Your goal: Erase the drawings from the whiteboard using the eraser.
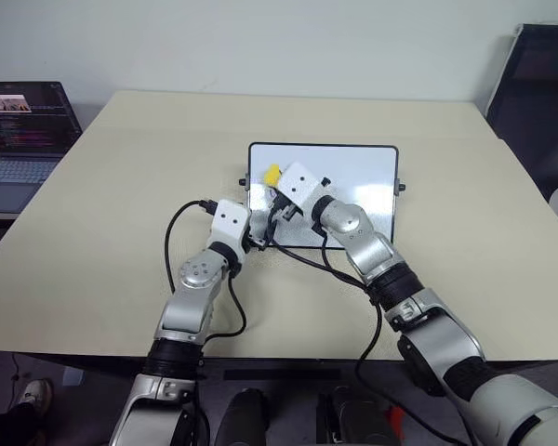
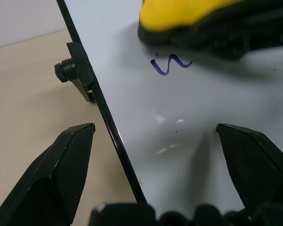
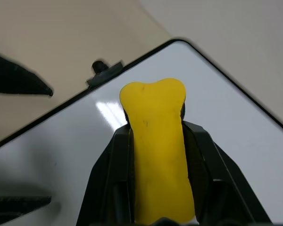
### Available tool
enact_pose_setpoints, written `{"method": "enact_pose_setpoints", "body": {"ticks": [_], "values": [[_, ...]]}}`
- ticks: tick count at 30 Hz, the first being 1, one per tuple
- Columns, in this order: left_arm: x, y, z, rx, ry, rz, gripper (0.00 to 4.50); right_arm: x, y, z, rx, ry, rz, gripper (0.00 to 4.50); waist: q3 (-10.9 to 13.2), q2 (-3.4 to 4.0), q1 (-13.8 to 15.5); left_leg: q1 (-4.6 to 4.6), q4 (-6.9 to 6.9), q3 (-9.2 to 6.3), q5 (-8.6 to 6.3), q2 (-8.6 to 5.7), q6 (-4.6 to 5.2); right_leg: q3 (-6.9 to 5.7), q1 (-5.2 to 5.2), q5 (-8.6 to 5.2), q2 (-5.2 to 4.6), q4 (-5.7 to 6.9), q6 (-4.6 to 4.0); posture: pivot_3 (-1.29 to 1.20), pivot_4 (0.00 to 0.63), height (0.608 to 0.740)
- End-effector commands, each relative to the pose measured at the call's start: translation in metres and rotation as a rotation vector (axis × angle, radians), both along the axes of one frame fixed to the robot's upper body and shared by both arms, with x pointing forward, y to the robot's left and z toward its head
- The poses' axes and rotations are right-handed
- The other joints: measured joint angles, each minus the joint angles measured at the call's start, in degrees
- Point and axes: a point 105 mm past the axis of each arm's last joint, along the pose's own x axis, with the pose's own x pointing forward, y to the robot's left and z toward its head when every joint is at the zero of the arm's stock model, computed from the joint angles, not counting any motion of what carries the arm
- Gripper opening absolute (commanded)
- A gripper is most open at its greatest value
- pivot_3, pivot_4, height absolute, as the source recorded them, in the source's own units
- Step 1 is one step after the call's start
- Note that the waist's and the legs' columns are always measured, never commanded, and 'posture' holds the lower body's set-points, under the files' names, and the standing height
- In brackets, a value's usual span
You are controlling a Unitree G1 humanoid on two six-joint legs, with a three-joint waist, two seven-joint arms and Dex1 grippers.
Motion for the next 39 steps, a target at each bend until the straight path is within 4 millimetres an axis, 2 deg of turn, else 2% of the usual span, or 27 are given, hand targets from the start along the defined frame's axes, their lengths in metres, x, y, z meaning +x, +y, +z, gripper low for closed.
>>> {"method": "enact_pose_setpoints", "body": {"ticks": [1,15,23,25,30,39], "values": [[0.001,-0.005,0.016,-0.002,-0.06,-0.026,4.5,0.006,0.001,0.017,-0.02,-0.048,-0.012,1.09,0.0,0.01,0.0,-0.01,0.0,0.0,0.0,0.0,0.0,0.0,-0.01,0.0,-0.01,0.0,0.0,0.0,0.15,0.74],[0.001,-0.007,0.018,-0.002,-0.062,-0.031,4.5,0.006,-0.003,0.01,-0.041,-0.014,-0.033,1.09,0.0,0.01,0.0,-0.01,0.01,-0.05,0.0,0.0,0.0,-0.02,-0.01,0.0,-0.02,0.03,0.0,0.0,0.15,0.74],[0.001,-0.004,0.018,0.0,-0.063,-0.025,4.5,-0.011,-0.019,-0.024,-0.088,0.061,-0.026,1.09,0.0,0.01,0.1,-0.01,0.01,-0.06,0.0,0.0,0.0,-0.03,0.01,0.0,-0.04,0.01,0.01,0.0,0.15,0.74],[0.002,-0.004,0.018,0.001,-0.063,-0.024,4.5,-0.013,-0.023,-0.026,-0.091,0.067,-0.032,1.09,0.0,0.01,0.0,-0.01,0.03,-0.06,0.0,0.0,0.0,-0.03,0.02,0.0,-0.04,0.03,0.01,0.0,0.15,0.74],[0.003,-0.004,0.019,0.001,-0.065,-0.027,4.5,-0.008,-0.032,-0.021,-0.088,0.058,-0.065,1.09,0.0,0.0,0.1,0.01,0.06,-0.05,0.01,-0.01,0.0,-0.07,0.05,0.0,-0.02,0.04,0.01,0.0,0.15,0.74],[0.003,-0.007,0.019,0.003,-0.066,-0.039,4.5,0.012,-0.022,0.018,-0.019,-0.037,-0.088,1.09,0.0,0.0,0.1,0.02,0.07,0.01,0.05,-0.01,0.03,-0.07,0.05,0.0,-0.01,0.03,0.0,0.0,0.15,0.74]]}}
